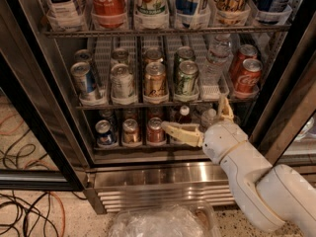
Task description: Pick green can from middle shelf of fridge
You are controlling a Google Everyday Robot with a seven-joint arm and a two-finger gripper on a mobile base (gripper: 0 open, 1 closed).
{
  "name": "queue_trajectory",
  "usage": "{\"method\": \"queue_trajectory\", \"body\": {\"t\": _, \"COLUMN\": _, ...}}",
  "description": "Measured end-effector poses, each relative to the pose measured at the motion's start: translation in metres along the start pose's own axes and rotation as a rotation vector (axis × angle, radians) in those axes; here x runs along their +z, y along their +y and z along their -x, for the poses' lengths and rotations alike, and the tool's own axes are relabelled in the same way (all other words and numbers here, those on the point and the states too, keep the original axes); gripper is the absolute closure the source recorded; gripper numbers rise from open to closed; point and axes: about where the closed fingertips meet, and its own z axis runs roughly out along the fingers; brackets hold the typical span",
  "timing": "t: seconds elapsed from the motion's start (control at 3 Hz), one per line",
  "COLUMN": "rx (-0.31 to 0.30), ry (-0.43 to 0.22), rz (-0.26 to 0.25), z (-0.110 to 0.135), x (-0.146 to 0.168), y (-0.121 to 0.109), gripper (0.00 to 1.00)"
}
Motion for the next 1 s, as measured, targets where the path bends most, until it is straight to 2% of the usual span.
{"method": "queue_trajectory", "body": {"t": 0.67, "rx": 0.004, "ry": -0.044, "rz": -0.017, "z": -0.006, "x": 0.018, "y": 0.004, "gripper": 0.00}}
{"method": "queue_trajectory", "body": {"t": 1.0, "rx": 0.001, "ry": -0.054, "rz": -0.044, "z": -0.008, "x": 0.027, "y": 0.002, "gripper": 0.00}}
